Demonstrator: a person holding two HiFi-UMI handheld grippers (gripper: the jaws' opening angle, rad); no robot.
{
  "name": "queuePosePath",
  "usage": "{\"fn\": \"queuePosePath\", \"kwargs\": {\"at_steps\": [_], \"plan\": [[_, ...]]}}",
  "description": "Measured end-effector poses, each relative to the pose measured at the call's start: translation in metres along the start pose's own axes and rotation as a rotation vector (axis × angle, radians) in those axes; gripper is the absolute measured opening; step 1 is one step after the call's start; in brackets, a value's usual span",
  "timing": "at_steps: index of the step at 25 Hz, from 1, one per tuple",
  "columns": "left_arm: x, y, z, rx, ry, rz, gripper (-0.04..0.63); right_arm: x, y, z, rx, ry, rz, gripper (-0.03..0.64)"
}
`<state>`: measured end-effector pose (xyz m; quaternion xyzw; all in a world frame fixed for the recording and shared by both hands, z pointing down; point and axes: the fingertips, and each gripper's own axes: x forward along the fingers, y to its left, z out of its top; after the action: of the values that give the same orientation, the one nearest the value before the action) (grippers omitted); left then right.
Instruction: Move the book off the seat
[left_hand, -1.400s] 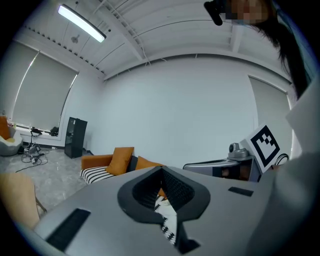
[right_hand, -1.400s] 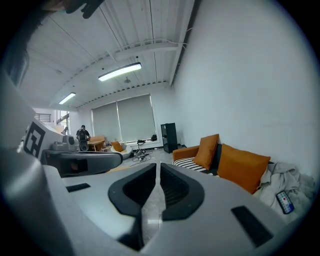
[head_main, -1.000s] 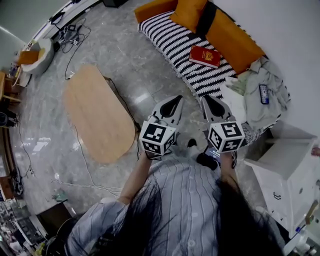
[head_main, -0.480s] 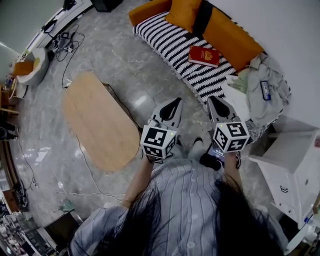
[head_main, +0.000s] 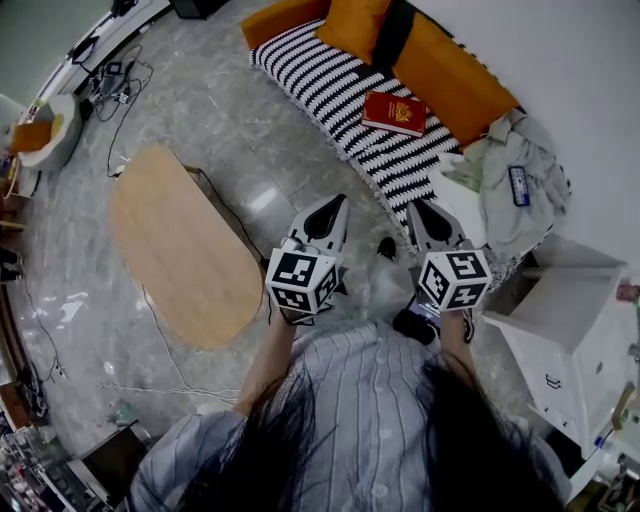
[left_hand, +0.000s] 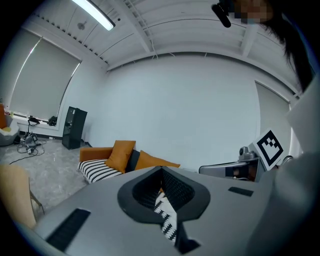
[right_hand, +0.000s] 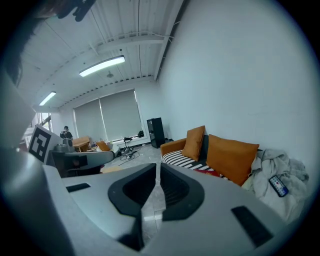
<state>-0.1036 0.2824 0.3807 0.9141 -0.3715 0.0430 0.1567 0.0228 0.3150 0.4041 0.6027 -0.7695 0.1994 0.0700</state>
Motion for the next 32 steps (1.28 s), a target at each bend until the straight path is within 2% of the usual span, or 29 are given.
{"fn": "queuePosePath", "kwargs": {"at_steps": [8, 19, 32], "plan": [[0.078, 0.01, 0.016, 0.013, 0.023, 0.032, 0.011, 0.048, -0.067, 0.03, 0.027, 0.004, 0.025, 0.038], [0.188, 0.011, 0.027, 0.011, 0.04, 0.094, 0.011, 0.1, -0.184, 0.067, 0.038, 0.013, 0.028, 0.038], [0.264, 0.002, 0.047, 0.027, 0.007, 0.129, 0.011, 0.132, -0.251, 0.101, 0.014, -0.007, 0.071, 0.038]]}}
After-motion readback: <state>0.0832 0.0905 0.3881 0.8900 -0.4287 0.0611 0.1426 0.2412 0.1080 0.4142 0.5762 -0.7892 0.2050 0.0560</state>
